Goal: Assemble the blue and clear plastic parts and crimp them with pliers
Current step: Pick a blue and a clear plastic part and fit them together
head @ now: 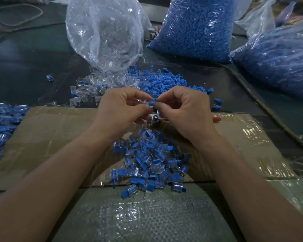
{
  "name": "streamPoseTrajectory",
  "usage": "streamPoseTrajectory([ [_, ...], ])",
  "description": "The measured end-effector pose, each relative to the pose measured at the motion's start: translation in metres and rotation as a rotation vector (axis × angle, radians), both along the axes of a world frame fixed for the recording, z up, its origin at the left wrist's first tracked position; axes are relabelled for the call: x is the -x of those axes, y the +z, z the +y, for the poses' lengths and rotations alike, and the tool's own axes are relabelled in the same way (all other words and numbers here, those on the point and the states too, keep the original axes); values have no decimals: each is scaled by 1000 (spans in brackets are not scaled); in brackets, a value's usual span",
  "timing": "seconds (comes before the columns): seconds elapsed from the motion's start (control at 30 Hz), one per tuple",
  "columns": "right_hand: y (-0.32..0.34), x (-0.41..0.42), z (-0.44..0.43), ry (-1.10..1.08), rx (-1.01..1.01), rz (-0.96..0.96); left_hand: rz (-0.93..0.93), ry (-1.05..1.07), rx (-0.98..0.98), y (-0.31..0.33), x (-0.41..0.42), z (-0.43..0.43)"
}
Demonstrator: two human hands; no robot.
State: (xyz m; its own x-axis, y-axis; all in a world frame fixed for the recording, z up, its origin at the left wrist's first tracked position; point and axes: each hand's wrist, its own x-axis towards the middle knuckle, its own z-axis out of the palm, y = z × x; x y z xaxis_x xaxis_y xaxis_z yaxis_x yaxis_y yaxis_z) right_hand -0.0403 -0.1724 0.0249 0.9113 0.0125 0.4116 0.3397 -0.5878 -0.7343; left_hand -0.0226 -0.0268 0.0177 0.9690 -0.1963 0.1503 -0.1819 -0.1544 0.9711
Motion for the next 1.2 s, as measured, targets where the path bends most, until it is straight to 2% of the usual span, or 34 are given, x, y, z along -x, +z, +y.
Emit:
streamPoseTrajectory([
  [0.2, 2, 1, -1, 33, -42, 21, -88, 1, -65, 1, 1, 1],
  [0.7, 3, 2, -1, 98, -112, 50, -130, -57, -34, 2, 1, 2],
  [0.83, 3, 1, -3, 90, -154, 76, -95, -100, 40, 4, -1, 4],
  [0.93, 2, 1, -3, 168, -178, 112, -69, -119, 61, 4, -1, 5],
  [1.2, -1, 2, -2, 284, -229, 47, 107, -112, 205, 4, -5, 6],
])
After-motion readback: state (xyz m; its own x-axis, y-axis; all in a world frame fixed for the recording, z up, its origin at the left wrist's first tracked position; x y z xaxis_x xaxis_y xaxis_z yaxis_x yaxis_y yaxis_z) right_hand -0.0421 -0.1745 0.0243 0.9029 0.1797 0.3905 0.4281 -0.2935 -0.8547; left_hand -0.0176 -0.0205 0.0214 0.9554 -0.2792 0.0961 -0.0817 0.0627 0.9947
